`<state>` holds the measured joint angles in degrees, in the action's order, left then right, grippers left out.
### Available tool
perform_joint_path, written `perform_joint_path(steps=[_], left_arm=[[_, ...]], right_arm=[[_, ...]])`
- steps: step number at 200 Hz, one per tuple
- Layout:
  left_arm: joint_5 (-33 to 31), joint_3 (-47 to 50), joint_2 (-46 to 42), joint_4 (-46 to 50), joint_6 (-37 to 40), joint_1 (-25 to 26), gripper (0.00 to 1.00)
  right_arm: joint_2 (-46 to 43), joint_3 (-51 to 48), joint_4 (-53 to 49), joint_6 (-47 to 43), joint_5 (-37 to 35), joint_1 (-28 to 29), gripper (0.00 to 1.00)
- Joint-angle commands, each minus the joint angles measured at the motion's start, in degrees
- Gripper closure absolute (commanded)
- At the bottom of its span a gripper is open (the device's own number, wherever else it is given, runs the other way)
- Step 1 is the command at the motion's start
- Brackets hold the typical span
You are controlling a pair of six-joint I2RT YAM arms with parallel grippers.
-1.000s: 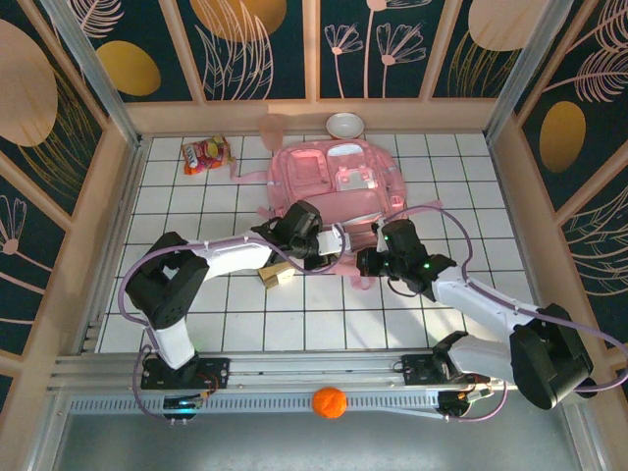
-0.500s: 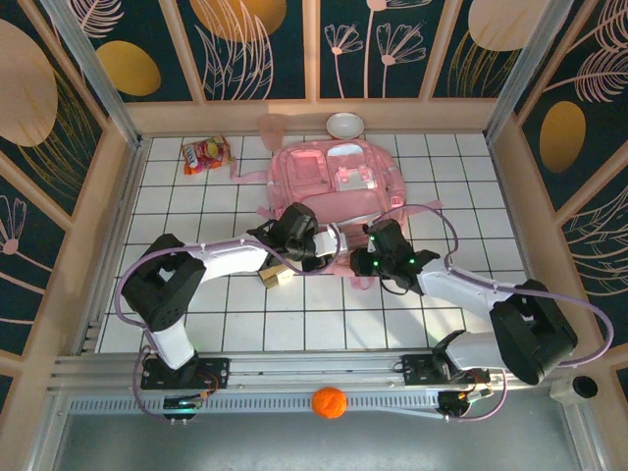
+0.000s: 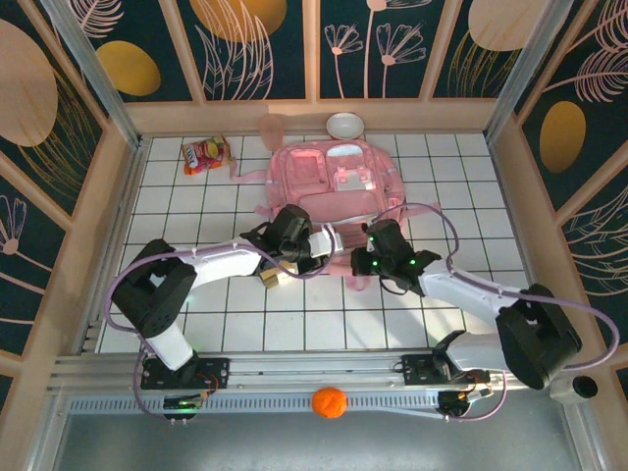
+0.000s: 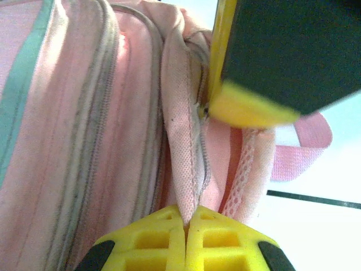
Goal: Pack books, pencil case, and school supplies into a backpack
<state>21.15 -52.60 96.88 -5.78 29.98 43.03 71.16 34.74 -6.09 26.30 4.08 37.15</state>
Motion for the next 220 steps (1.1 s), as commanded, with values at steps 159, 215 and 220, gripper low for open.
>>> perform_joint_path(steps=[159,215,220], left_arm=[[0.6,-9.6,3.5,7.0,5.4,2.1,0.41],[-1.2,-7.9,6.0,8.9,8.1,2.1,0.62],[-1.1,-7.5,5.7,9.1,8.1,2.1,0.67]], right_arm=[[-7.7,-3.6,4.3,0.7,7.9,2.0,1.0],[-9.6,-4.0,3.3,0.7,7.1,0.5,1.0],[-9.7,-4.1,3.2,0.8,6.9,0.1,1.0]])
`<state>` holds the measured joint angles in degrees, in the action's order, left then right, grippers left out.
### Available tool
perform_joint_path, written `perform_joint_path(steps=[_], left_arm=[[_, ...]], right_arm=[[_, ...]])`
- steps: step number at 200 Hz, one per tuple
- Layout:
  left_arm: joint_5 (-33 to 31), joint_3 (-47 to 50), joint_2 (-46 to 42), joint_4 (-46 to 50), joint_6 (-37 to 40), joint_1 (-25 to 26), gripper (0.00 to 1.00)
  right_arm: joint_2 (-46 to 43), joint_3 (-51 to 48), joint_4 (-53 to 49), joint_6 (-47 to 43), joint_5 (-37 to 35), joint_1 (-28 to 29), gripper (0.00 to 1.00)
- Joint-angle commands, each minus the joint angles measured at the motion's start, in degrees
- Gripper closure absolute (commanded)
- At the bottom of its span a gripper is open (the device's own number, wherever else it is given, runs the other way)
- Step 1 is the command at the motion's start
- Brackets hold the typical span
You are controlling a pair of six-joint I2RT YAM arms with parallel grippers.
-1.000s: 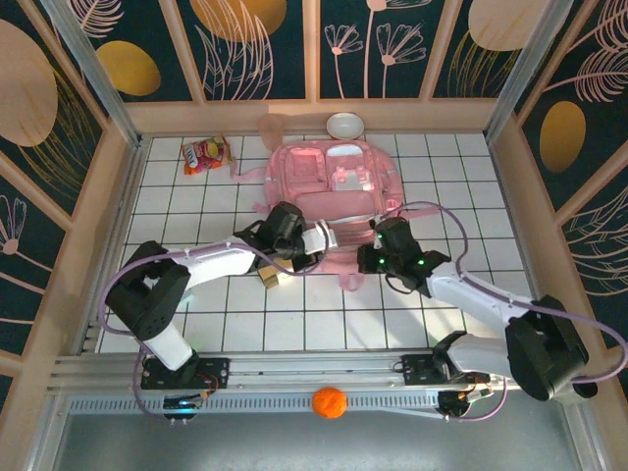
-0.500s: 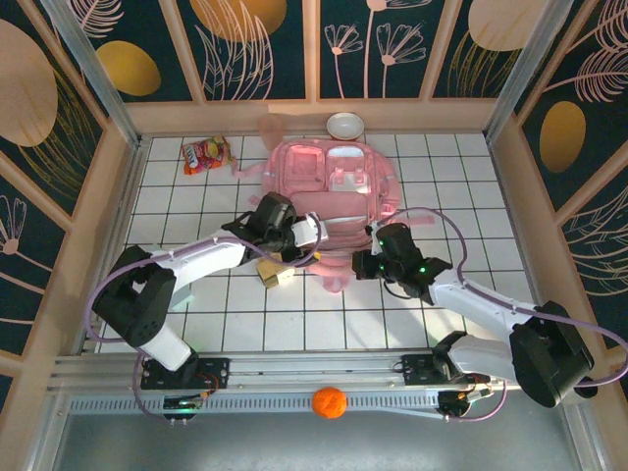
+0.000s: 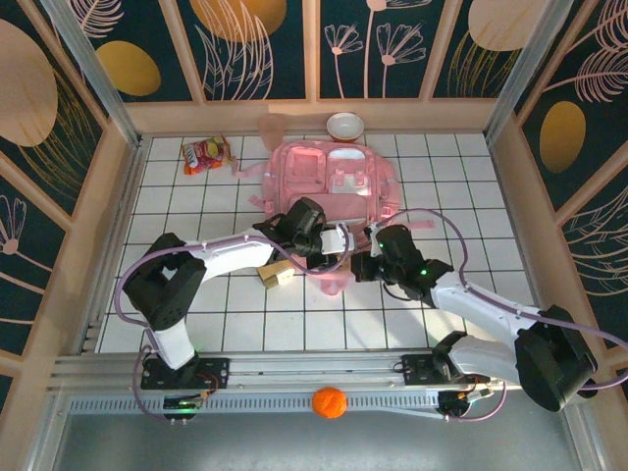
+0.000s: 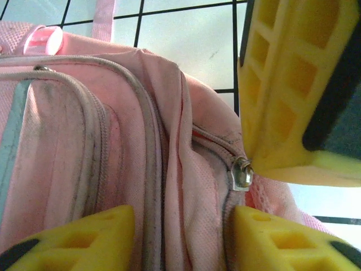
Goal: Pack books, pencil case, and school supplies into a backpack
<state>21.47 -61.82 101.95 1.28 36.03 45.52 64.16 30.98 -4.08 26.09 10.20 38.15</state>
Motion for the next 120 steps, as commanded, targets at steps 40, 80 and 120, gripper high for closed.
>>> perform_joint_path(steps=[40,80,120], left_arm=[[0.3,6.6,-5.2,-0.6,1.7,-0.5,1.0],[1.6,12.0,-12.2,-1.7,2.4,-1.0,1.0],[-0.3,15.1,-17.1,-1.3,3.4,-2.4,1.0]], right_arm=[[-3.9,-2.0,0.7,0.3,0.1,-4.7,1.0],[-3.4,-5.3,4.1,-0.9,1.5,-11.2,1.0],[-1.4,-8.6,12.2,0.5,1.0,-13.4,1.0]])
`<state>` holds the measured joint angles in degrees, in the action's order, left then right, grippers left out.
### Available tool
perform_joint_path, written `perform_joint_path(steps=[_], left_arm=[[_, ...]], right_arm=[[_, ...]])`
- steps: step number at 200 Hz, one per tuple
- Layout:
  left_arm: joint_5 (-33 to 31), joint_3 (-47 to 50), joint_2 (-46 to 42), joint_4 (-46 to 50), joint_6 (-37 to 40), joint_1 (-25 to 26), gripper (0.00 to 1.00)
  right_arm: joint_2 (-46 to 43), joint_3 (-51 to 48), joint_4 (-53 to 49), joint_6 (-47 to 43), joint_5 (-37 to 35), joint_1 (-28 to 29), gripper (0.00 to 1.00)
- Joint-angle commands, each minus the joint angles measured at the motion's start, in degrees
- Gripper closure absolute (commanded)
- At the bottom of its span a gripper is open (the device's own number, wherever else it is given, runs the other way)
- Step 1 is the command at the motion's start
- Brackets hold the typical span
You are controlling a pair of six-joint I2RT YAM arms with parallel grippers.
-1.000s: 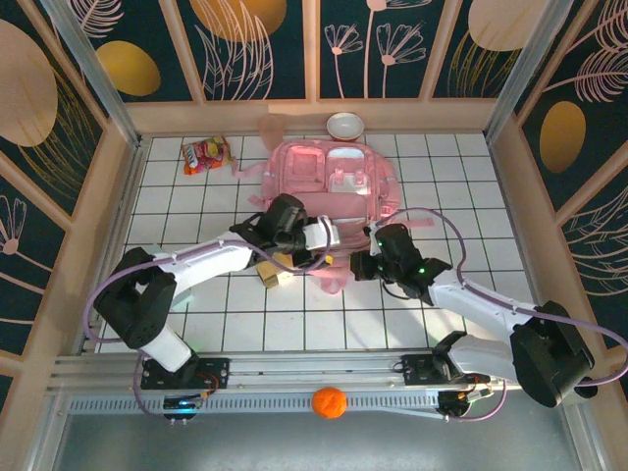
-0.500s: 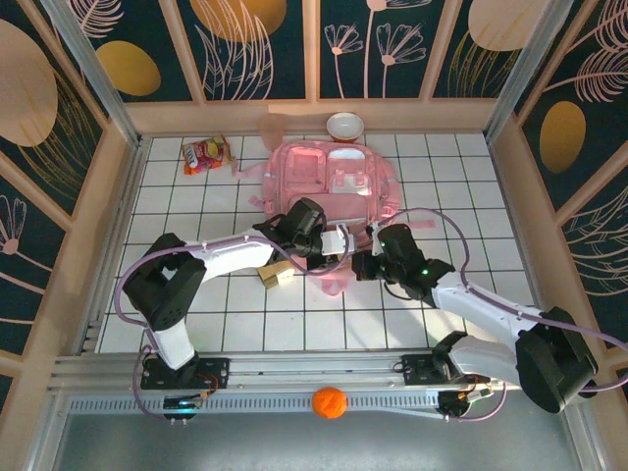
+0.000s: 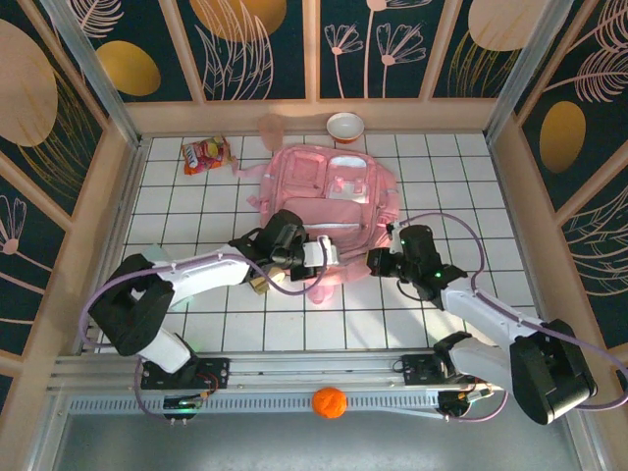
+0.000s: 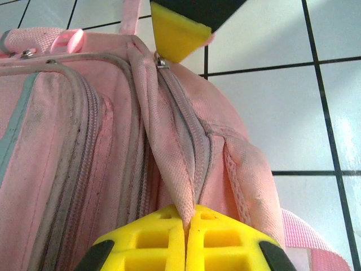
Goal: Pack books, pencil case, and school supplies into a backpack
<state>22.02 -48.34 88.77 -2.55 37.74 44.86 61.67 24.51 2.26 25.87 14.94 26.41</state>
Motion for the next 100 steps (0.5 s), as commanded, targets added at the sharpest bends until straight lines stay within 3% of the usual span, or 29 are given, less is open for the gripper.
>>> perform_joint_path(steps=[1,22,40,55,81,100], left_arm=[[-0.9,1.6,-4.0,2.6,1.7,-1.9,1.0],[-3.6,0.9,-4.9,6.2,3.1,-2.3,1.0],[-2.9,-2.0,-5.1,9.0,1.4,-2.3,0.66],[-1.7,-3.5,-4.9,7.4,-2.2,-1.0,0.49],[-5.6,-5.3,-1.4,1.0,-8.5,3.3,0.32],[-7.7,-7.0,2.7,-0.9,-10.5,5.3,0.28]], right_arm=[[1.1,-2.2,6.1,0.8,-3.7,-1.7,1.0],[2.2,-2.4,8.4,1.1,-2.5,-1.5,1.0],[2.1,-2.0,8.6,0.4,-1.6,-0.5,1.0],[1.4,-1.9,8.4,0.1,-1.6,0.2,1.0],[0.8,-2.0,8.4,0.5,-1.5,0.7,1.0],[0.7,-2.2,8.4,0.7,-1.6,1.1,1.0]])
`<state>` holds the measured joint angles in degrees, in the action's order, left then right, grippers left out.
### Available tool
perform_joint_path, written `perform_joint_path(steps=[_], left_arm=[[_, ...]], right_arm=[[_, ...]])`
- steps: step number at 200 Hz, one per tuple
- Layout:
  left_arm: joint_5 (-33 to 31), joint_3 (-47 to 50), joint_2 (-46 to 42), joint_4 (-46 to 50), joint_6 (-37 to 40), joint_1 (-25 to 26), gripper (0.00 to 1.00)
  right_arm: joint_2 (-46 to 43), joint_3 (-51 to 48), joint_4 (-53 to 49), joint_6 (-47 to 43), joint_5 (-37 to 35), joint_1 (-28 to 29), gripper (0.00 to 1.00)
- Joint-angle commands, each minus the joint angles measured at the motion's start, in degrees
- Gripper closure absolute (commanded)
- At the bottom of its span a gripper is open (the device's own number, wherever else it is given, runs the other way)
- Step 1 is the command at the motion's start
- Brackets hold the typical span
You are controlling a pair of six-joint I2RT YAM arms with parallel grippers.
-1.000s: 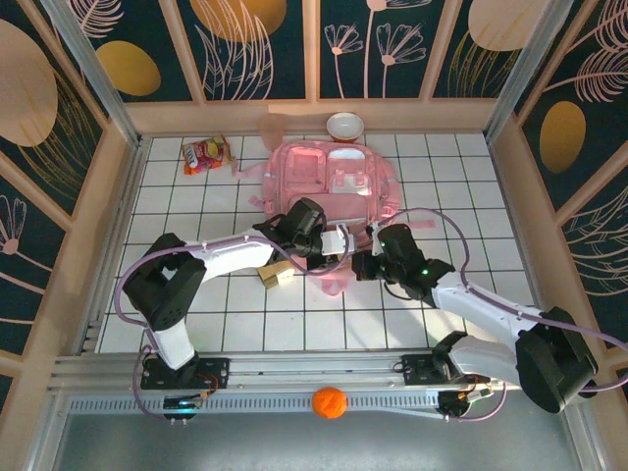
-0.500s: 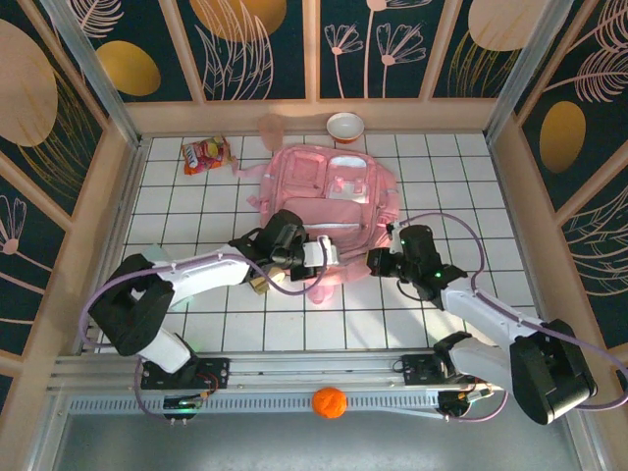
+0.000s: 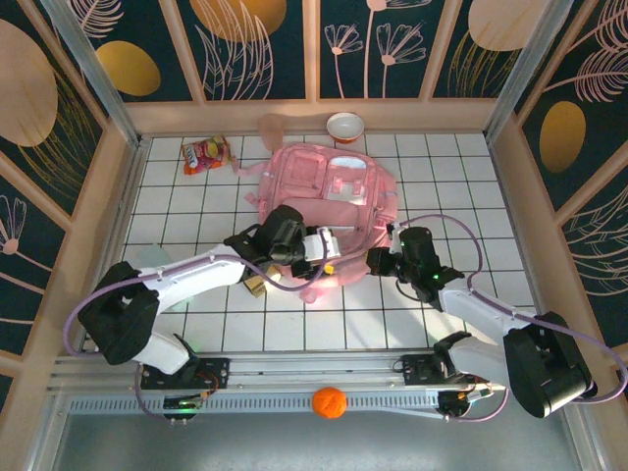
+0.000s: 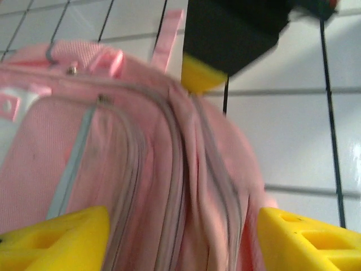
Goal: Pack books, pencil case, and school supplies into a backpack
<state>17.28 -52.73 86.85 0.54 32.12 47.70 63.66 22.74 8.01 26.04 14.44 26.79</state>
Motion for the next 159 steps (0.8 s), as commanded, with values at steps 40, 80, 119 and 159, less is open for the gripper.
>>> perform_joint_path(steps=[40,80,119,159], left_arm=[[-4.9,-7.8,13.6,-6.4,-7.6,3.5,0.28],[-7.4,-7.8,16.5,-7.8,-7.3,3.5,0.6],[-2.6,-1.8,8.8,-8.1,-3.0,3.5,1.0],[3.4,2.7,1.1,-8.1,-0.5,3.4,1.0]], right_arm=[[-1.2,-0.4,2.5,0.5,-1.0,1.4,1.0],[-1.6,-0.4,1.3,0.5,-3.1,1.5,1.0],[-1.1,-2.1,2.8,2.4,-6.4,-1.6,1.0],[2.1,-2.6,9.1,5.1,-8.4,-5.5,1.0]])
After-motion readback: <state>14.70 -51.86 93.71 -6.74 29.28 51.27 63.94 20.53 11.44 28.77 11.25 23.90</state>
